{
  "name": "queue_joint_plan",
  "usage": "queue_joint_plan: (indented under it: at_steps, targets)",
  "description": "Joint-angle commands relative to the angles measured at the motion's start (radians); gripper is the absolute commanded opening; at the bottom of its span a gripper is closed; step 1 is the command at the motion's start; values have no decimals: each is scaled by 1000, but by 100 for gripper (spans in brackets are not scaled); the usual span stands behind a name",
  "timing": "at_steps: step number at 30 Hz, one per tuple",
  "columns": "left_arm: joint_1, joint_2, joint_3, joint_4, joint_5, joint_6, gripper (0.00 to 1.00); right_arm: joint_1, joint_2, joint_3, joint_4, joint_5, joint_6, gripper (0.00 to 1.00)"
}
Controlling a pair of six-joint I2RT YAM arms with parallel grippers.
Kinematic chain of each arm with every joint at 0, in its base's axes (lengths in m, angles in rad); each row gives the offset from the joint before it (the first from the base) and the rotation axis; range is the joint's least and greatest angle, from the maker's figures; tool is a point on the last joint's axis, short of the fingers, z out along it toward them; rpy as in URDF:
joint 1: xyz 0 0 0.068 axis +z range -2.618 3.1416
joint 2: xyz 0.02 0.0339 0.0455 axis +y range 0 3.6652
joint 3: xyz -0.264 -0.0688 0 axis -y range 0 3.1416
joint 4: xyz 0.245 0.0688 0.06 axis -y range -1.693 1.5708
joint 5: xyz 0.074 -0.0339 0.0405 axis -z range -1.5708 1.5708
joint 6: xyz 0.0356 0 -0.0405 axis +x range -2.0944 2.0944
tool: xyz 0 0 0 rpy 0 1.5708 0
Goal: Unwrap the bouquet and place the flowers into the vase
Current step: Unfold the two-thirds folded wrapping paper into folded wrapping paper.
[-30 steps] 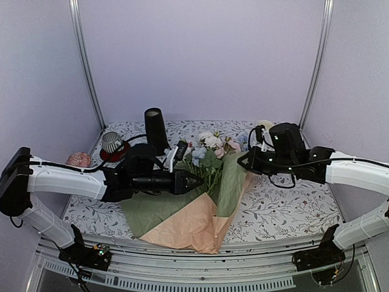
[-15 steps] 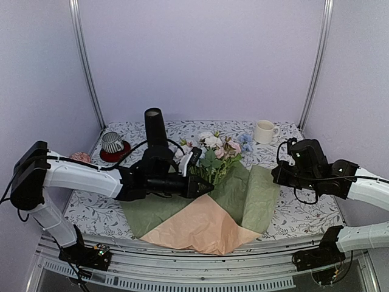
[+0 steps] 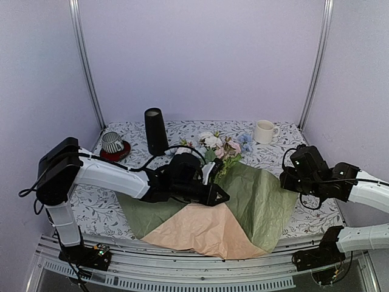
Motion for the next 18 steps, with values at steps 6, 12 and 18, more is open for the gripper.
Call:
queue_joint_plan:
  at_steps: [6,12,18]
  targets:
    - [-56,192,216,-119,26,33,13,-6,-39,45,-79,88,-9,47]
    - [-78,310,353,-172,63,41,14,-6,-63,133,-159,151,-65,56]
    - [-96,390,472,-239,84,57,14,-5,-95,212,-173,139,-150,57]
